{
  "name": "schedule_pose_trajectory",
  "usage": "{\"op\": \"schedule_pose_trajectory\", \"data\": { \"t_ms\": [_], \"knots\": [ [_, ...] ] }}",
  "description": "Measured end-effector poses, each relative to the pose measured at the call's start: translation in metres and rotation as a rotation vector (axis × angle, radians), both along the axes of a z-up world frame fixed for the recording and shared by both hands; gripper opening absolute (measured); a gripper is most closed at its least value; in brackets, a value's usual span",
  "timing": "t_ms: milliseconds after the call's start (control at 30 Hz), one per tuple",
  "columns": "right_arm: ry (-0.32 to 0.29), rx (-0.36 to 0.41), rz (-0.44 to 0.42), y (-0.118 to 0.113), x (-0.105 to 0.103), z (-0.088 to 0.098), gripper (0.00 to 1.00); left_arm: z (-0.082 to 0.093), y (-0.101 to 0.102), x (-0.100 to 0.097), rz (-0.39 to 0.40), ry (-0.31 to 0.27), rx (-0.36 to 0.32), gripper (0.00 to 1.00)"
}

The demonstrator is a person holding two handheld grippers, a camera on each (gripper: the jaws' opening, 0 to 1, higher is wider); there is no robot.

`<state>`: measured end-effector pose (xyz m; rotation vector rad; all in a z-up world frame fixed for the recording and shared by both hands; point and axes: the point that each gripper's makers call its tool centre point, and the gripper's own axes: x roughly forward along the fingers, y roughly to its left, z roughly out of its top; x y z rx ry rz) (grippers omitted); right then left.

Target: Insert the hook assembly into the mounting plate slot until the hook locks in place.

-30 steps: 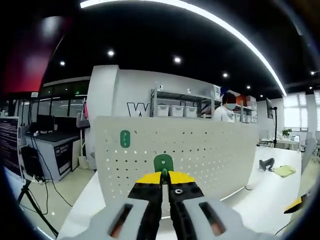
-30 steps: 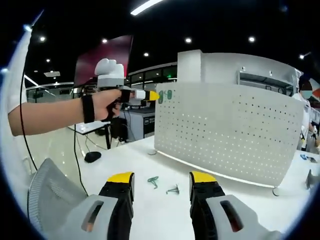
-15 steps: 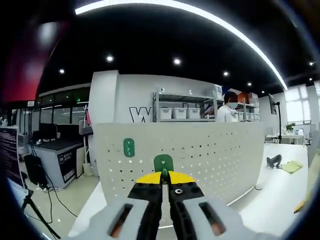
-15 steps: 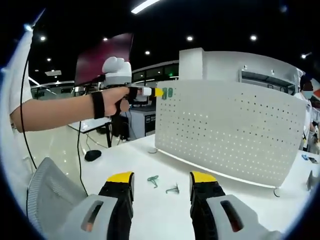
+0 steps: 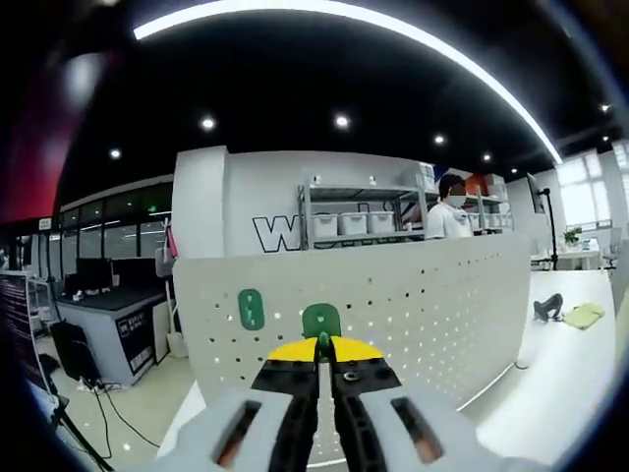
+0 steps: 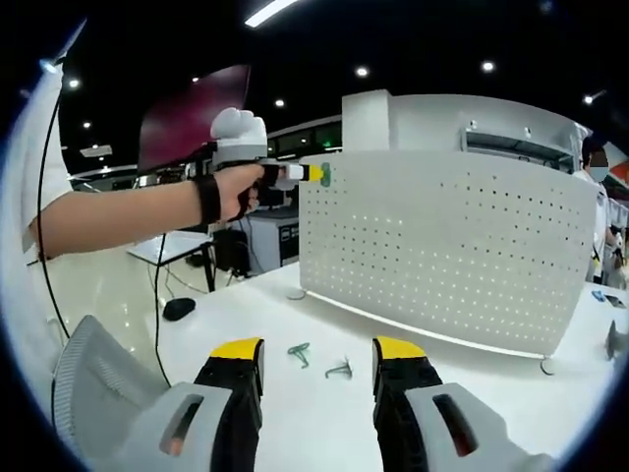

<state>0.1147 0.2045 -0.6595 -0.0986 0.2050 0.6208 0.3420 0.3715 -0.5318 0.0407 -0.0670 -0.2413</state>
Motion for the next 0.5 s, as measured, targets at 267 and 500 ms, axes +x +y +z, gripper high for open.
{"op": "schedule_pose_trajectory", "data": {
  "t_ms": [267,500],
  "knots": [
    [0.018,0.035,-0.031,-0.008,0.007,0.000,0.44,0.000,-0.001,0.017,0.004,-0.008,0.032,0.03],
    [0.030,0.039,-0.049,-0.011,0.006,-0.002,0.44,0.007,0.001,0.031,0.021,-0.015,0.044,0.03]
  ]
}}
